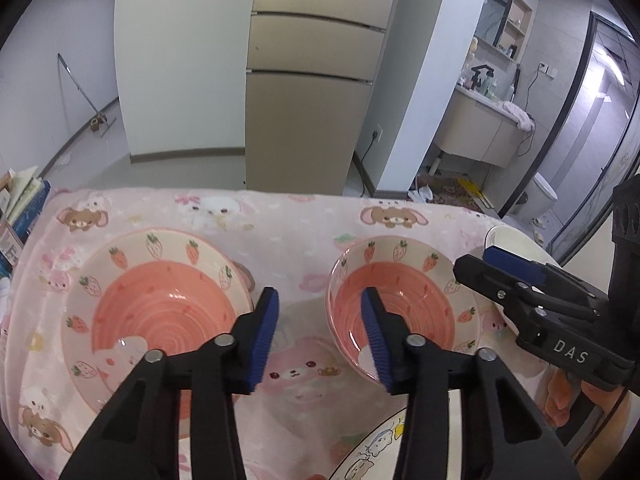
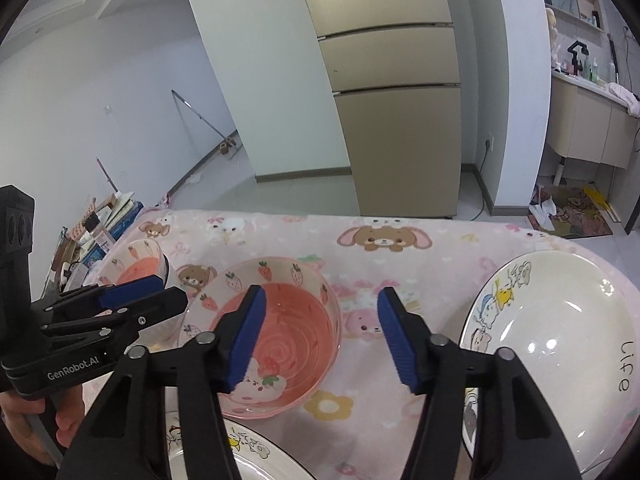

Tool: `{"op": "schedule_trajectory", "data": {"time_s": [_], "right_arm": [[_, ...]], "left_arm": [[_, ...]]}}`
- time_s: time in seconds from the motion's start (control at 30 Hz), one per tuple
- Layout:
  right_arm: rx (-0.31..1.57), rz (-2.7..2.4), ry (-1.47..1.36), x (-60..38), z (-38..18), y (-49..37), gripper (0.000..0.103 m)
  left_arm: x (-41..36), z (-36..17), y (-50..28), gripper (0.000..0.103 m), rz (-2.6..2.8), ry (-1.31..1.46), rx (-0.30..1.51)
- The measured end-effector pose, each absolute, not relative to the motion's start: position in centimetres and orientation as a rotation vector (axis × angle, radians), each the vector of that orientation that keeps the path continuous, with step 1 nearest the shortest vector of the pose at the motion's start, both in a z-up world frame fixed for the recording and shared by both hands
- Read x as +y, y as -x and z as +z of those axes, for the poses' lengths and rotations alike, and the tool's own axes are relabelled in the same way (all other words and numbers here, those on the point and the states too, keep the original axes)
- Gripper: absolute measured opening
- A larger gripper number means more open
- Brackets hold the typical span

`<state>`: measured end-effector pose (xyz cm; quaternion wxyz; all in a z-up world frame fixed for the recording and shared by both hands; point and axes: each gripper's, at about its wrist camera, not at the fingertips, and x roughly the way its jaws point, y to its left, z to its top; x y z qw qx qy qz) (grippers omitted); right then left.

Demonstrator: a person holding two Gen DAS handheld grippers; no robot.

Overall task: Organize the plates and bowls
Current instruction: 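Close the left gripper on the second bowl's rim while the right gripper clamps beside it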

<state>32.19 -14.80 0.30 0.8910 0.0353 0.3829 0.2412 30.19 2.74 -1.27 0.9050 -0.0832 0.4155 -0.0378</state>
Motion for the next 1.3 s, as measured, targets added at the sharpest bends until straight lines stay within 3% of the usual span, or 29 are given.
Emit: {"op": "schedule_trajectory", "data": {"time_s": [0.13,0.43,0.53,0.73,1.3], "right_arm": [[0.821,0.498,-0.048,-14.2,-0.5,-32.5,0.053],[0.880,0.513,0.020,-12.9,-2.1,-32.8,0.028],[0.878,0.505,0.046,-12.7,-2.1,-32.6,0.026],[0.906,0.493,0.061,-13.0,-2.4,-32.9,0.013],[0.951,0.548,-0.057,-13.7,-3.0,-33.8,0.012]], "left_arm": [[2.4,-1.6,-30.3,0.041,-0.065,0.157,0.863],[1.4,-1.6,-30.2,0.039,-0.034,0.087,0.862],[1.4,-2.0,-30.4,0.035,-0.050,0.111,0.875],[1.9,-2.4,-30.6,0.031,-0.072,0.168,0.892],[1.3,-2.6,-30.6,0.029,-0.106,0.200,0.899]]}}
